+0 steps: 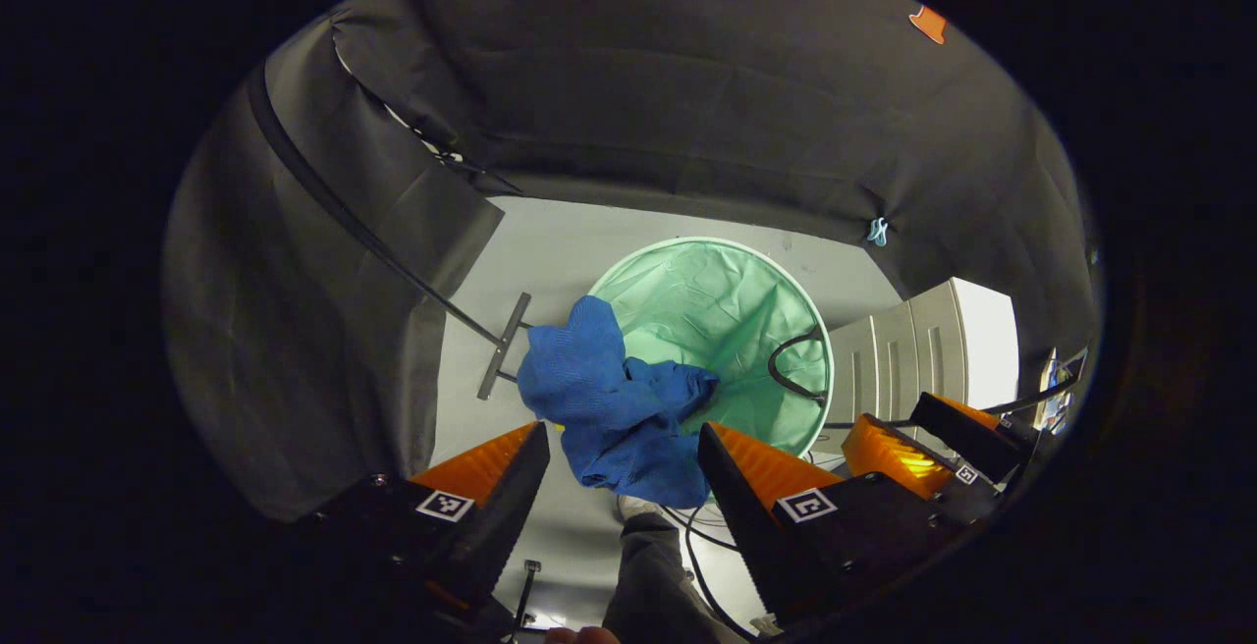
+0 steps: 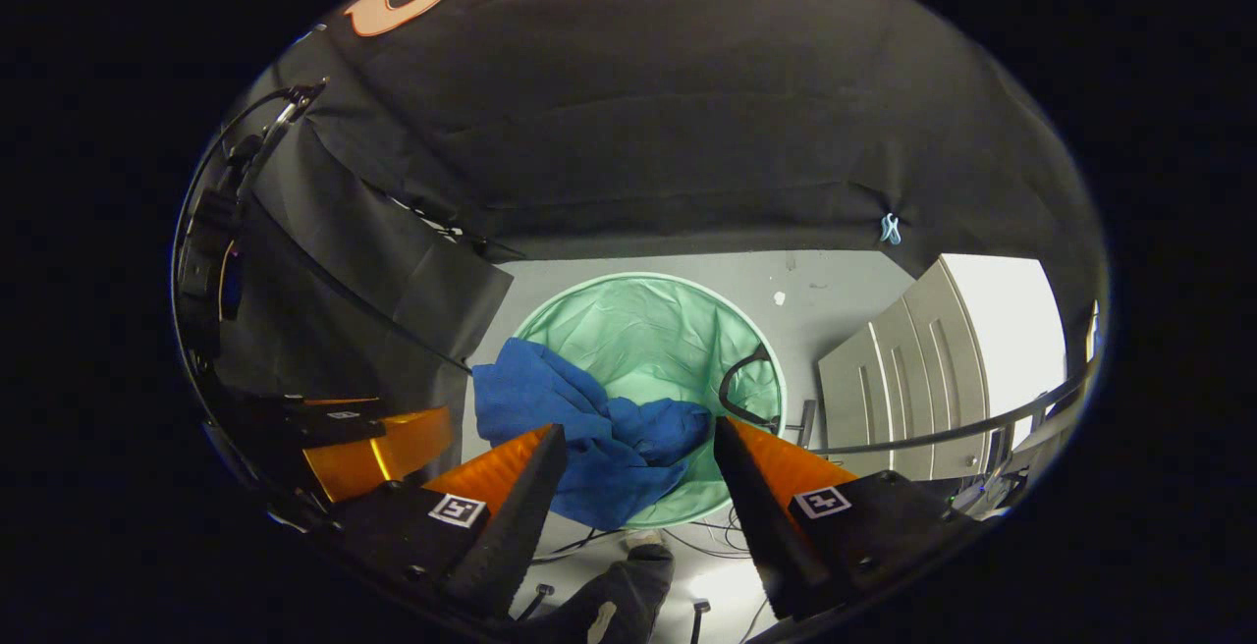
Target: Grasp the clothes on the hanger with both hands and then place them into the laundry hamper below.
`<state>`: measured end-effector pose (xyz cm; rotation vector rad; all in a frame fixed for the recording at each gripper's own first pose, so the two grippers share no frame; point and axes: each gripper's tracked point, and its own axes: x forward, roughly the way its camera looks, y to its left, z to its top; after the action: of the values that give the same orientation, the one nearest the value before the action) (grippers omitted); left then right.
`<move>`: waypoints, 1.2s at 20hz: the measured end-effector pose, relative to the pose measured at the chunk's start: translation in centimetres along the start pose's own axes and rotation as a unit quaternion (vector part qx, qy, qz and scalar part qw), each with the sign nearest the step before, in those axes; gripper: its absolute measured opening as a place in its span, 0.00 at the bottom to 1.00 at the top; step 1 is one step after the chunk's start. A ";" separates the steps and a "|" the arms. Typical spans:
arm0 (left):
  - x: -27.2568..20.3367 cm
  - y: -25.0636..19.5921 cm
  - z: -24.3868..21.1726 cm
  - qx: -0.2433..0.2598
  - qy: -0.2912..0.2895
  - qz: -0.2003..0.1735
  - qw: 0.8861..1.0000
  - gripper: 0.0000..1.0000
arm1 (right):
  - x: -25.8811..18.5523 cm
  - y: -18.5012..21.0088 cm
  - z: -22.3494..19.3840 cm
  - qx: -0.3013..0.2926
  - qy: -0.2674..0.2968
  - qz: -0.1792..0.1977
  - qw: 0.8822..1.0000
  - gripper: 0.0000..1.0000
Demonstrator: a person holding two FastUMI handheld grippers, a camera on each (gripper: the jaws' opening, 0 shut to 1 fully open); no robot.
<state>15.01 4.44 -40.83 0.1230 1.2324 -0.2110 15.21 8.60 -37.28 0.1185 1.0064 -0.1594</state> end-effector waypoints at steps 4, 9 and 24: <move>-0.8 -0.1 1.3 -0.001 -0.020 0.006 1.000 0.98 | -0.2 0.4 0.5 0.003 -0.006 0.012 1.000 0.99; -2.0 0.2 2.8 -0.013 -0.038 0.027 0.999 0.97 | -0.7 1.1 1.5 -0.005 -0.018 0.033 0.999 0.99; -8.0 -0.2 -4.0 -0.130 -0.090 0.106 0.982 0.97 | -5.7 0.2 -2.1 -0.085 -0.029 0.107 0.990 0.98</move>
<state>8.77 5.80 -34.54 0.0075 1.0486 0.1216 10.56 9.59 -33.55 0.0649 0.9381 0.1186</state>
